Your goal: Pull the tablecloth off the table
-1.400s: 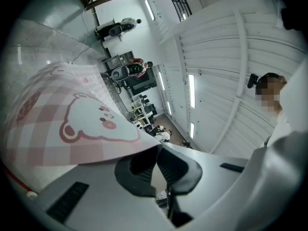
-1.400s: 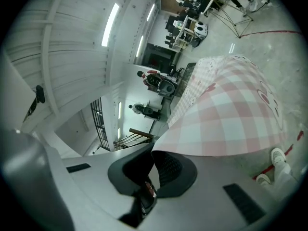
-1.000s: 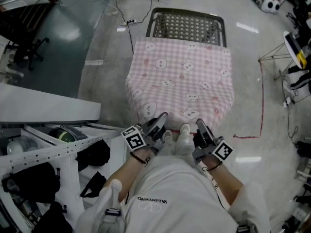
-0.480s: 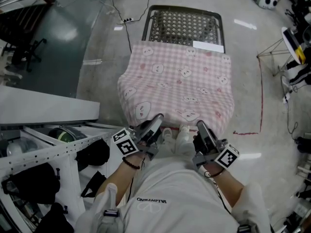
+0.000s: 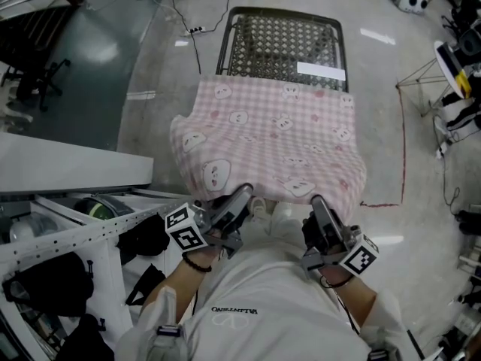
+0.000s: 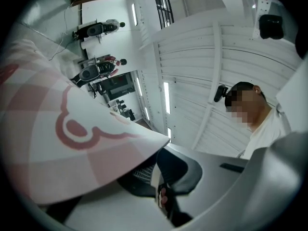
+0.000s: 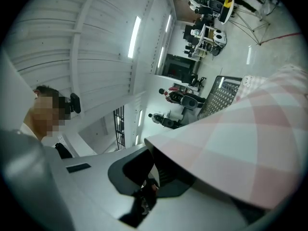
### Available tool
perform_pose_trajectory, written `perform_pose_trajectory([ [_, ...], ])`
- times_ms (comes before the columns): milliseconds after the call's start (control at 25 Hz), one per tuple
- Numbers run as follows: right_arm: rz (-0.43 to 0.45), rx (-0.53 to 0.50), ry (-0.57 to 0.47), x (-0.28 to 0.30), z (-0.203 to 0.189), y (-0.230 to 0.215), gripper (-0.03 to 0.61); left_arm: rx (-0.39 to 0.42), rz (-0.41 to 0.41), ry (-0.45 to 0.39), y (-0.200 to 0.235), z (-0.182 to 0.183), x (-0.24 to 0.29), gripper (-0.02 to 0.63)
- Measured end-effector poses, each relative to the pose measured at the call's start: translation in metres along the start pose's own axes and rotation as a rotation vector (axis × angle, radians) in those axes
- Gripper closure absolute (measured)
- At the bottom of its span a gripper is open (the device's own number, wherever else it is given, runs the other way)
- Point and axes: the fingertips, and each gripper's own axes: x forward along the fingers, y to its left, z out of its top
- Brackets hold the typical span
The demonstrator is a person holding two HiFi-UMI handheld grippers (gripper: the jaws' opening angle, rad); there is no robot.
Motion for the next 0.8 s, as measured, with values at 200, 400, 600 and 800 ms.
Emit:
perform_pose_trajectory([
  [200,0.004,0.003,-0.023,-0.006,-0.002,0.013,0.566,0.001,-0.013,0.005,-0.015,0.001,-0.004,0.612],
  [400,0.033,-0.036,-0.039,-0.01,0.002,0.031,0.566,0.018,-0.04,0.019,-0.034,0.007,-0.001,0.612],
  [600,0.066,-0.067,-0.056,-0.008,0.012,0.043,0.566,0.027,-0.073,0.013,-0.046,0.016,0.007,0.612],
  [800,0.044,-0.067,-0.055,-0.006,0.014,0.031,0.566,0.043,-0.047,0.028,-0.034,0.013,0.01,0.612],
])
